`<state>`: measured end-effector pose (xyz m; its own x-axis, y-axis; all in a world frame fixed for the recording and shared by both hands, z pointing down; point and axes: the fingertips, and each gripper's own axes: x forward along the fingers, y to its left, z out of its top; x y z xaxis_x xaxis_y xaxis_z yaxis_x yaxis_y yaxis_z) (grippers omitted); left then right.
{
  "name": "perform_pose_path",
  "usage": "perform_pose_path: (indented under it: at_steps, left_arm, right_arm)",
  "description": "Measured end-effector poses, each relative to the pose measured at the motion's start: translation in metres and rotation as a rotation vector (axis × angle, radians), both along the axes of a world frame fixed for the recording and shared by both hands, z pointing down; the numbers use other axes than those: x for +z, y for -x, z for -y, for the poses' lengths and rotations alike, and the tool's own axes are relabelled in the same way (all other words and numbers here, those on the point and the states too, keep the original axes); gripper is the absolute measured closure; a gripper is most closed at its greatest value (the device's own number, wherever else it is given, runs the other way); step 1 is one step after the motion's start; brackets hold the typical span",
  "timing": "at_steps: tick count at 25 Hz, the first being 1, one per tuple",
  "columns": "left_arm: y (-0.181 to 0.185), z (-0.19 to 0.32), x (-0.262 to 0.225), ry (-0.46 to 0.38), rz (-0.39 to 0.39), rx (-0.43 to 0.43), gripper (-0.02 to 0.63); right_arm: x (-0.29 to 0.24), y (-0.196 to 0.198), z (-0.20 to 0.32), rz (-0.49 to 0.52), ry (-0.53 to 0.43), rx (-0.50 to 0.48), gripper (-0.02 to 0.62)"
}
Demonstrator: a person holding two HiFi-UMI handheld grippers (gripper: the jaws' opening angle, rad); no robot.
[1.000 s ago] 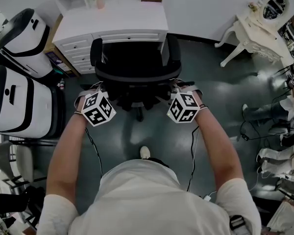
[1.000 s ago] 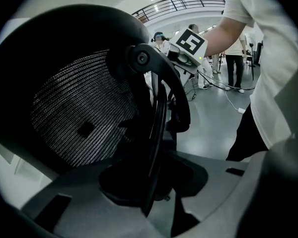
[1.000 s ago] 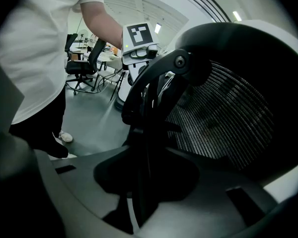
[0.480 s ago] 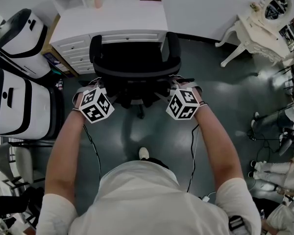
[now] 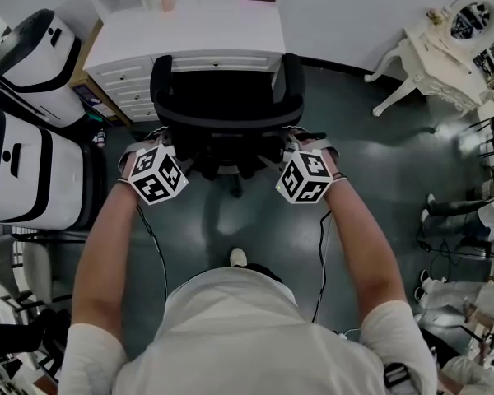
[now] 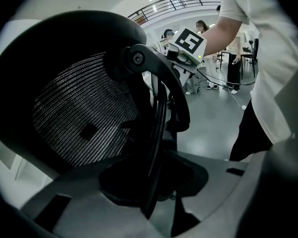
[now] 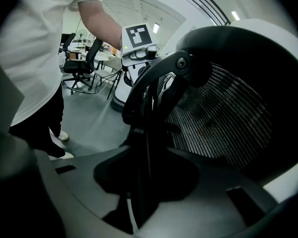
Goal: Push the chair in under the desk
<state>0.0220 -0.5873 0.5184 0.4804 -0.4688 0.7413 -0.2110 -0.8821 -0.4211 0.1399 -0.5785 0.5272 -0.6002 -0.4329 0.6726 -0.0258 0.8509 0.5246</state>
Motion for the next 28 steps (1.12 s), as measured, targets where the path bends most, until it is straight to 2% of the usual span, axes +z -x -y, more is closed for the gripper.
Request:
perform_pose_path:
  at_steps: [21,28]
  left_arm:
    - [0.0012,-0.0019,0.0037,-0.035,0.01,-0.021,0.457]
    - [0.0031,-0.005,0.0021,-0.042,0.028,-0.082,0.446]
  right_arm:
    - [0.0043,0.0013,-0.0032,-0.001,-0.034,0.012,0.477]
    - [0.0058,0.0026,-0.0071,0.001,-0.049,0.041,0.477]
